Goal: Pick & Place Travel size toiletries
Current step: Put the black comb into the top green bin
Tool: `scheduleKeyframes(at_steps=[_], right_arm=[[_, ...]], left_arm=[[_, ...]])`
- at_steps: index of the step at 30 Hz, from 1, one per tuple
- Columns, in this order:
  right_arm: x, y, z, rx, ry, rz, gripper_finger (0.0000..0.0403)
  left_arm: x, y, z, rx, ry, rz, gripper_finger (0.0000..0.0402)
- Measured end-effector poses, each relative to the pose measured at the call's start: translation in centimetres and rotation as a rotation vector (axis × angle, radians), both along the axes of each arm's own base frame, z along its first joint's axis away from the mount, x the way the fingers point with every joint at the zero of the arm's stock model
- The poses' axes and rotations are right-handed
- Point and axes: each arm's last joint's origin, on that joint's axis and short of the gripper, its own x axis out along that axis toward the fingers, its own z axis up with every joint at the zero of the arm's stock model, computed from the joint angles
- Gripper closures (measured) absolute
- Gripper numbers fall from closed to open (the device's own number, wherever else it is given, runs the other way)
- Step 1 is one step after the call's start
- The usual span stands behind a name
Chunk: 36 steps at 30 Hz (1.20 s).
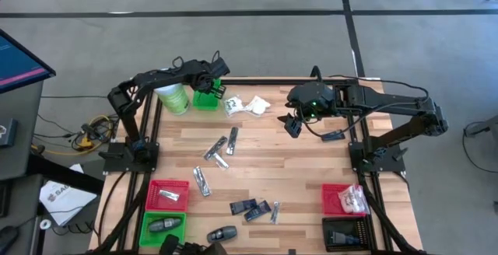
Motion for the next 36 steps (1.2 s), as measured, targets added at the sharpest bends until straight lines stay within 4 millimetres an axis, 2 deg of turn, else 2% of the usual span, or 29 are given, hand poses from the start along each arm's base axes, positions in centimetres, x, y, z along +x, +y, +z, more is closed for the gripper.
scheduleKeyframes(at_steps=[9, 14, 21, 28, 32, 36], right_arm=[[0.0, 0.0, 0.0, 0.001, 0.004, 0.001, 0.0138], [0.0, 0.1, 0.0, 0.001, 0.005, 0.002, 0.0138], [0.0, 0.0, 0.0, 0.002, 0.005, 0.0, 0.0138], [-0.1, 0.0, -0.1, 0.001, 0.01, 0.001, 0.0138], [-0.1, 0.0, -0.1, -0.009, 0.013, 0.011, 0.0138], [-0.1, 0.0, -0.1, -0.015, 0.015, 0.016, 0.0138]], left_arm=[[0.3, 0.1, 0.1, -0.013, 0.092, -0.212, 0.0401], [0.4, 0.4, -0.2, -0.009, 0.068, -0.174, 0.0401], [1.3, 0.2, -2.9, -0.089, 0.081, -0.157, 0.0401], [1.4, 0.4, -4.0, -0.109, 0.103, -0.151, 0.04], [1.5, 0.5, -4.2, -0.113, 0.109, -0.15, 0.0389], [1.5, 0.5, -4.2, -0.11, 0.106, -0.151, 0.036]])
